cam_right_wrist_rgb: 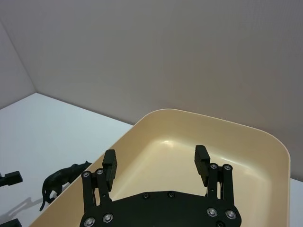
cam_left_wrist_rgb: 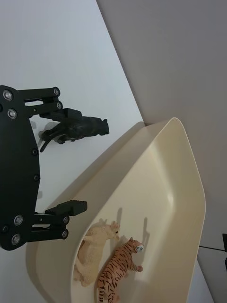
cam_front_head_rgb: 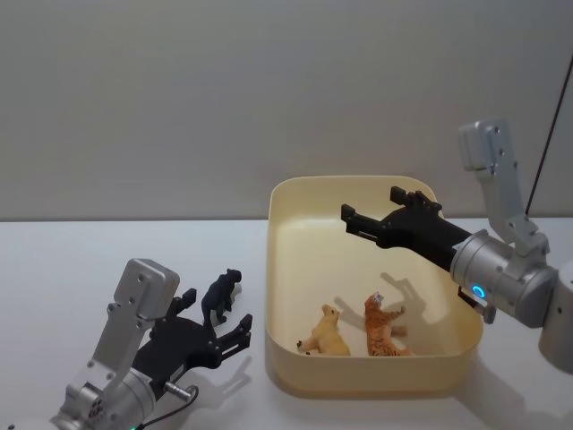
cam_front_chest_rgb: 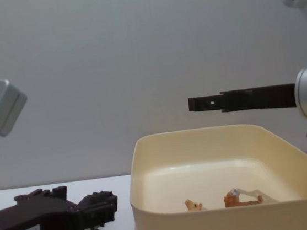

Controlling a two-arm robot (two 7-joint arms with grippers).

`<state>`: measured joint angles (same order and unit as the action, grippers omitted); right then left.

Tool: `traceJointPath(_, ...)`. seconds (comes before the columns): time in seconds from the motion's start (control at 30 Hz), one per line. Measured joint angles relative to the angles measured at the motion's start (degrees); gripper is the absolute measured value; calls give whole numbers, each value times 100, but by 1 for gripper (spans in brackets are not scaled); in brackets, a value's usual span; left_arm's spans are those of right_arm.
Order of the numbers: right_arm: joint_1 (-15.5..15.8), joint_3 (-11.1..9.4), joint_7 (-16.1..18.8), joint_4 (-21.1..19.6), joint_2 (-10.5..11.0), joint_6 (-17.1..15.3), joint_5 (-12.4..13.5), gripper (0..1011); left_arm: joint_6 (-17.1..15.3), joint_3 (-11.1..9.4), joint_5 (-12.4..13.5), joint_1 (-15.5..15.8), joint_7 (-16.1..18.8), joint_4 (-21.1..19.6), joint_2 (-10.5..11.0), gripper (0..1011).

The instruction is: Pick up the toy alternately with two hands and place it into the central storage box.

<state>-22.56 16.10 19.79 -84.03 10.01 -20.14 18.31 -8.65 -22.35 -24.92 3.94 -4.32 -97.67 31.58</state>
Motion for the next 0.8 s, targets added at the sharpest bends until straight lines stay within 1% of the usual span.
traceJointPath(0.17, -3, 1, 0, 2, -2, -2, 0, 1001, 110, 25, -9, 184, -344, 342, -108, 1001)
traceJointPath(0.23, -4, 1, 1, 2, -2, -2, 0, 1001, 138, 30, -11, 225, -407, 423, -136, 1001)
traceJointPath(0.33, -5, 1, 0, 2, -4, -2, 0, 1001, 178, 43, -13, 307, -472, 581, -191, 1001)
traceJointPath(0.4, -6, 1, 1, 2, -4, -2, -1, 1001, 178, 43, -13, 307, -472, 581, -191, 1001)
traceJointPath(0.47, -6, 1, 1, 2, -5, -2, 0, 1001, 208, 63, -17, 377, -495, 740, -239, 1001)
traceJointPath(0.8, -6, 1, 0, 2, -5, -2, 1, 1001, 254, 130, -50, 541, -603, 1138, -318, 1001)
